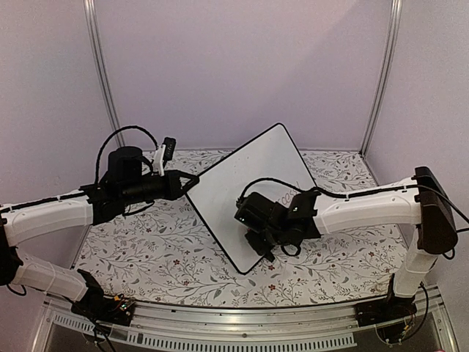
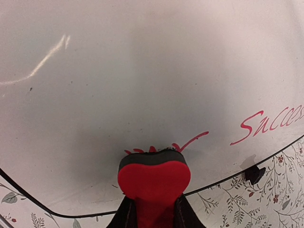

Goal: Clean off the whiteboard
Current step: Erase the whiteboard on the whiteboard stand.

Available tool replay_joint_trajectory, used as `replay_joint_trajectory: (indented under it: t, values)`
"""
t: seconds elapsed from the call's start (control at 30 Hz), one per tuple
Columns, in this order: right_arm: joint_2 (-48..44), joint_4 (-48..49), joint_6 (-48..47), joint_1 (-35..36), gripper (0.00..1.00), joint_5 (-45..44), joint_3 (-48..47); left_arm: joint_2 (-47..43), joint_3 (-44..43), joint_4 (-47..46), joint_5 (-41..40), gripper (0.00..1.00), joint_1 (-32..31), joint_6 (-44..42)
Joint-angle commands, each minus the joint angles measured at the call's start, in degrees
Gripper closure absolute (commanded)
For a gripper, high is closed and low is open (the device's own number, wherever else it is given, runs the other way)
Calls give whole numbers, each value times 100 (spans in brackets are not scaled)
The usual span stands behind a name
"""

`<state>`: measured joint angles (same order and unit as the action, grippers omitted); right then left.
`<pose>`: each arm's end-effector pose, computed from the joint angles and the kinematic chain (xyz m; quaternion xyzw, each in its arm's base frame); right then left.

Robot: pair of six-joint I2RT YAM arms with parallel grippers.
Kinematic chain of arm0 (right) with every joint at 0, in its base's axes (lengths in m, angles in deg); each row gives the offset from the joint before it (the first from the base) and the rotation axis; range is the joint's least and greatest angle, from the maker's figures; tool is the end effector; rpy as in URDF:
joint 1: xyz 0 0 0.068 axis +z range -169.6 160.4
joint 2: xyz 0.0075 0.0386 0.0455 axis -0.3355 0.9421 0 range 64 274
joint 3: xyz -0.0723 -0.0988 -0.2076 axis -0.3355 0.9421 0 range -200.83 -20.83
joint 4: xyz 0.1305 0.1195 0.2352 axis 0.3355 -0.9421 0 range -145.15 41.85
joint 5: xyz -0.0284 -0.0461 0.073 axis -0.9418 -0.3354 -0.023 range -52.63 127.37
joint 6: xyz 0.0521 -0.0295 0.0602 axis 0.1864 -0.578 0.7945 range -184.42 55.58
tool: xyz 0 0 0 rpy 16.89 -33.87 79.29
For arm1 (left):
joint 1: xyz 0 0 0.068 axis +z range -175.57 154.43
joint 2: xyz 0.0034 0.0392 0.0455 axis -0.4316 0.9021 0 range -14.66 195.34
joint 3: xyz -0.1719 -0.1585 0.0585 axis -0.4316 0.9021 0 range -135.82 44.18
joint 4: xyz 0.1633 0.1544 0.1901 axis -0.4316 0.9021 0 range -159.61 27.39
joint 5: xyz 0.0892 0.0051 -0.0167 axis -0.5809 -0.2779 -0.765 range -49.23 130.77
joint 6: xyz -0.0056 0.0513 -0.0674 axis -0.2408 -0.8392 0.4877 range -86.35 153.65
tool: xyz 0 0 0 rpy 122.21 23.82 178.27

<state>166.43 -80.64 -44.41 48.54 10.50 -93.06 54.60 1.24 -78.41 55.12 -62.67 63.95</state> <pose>0.1826 0.3644 0.1253 -0.3353 0.8854 -0.0025 0.3220 0.2721 -0.2289 0.2151 0.1211 0.7945 -0.4092 0.4321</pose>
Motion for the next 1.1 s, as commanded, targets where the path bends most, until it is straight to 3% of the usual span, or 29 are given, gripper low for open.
replay_joint_trajectory:
  t: [0.0,0.33,1.07]
  values:
    - [116,508,-229,-305,78,-163,-294,42,22,-43,161,100,-102,-384]
    - [134,685,-536,-380,79,285,-439,41,14,-43,156,100,-104,-388]
    - [-112,845,234,-122,79,491,1041,132,14,-52,178,100,-105,-384]
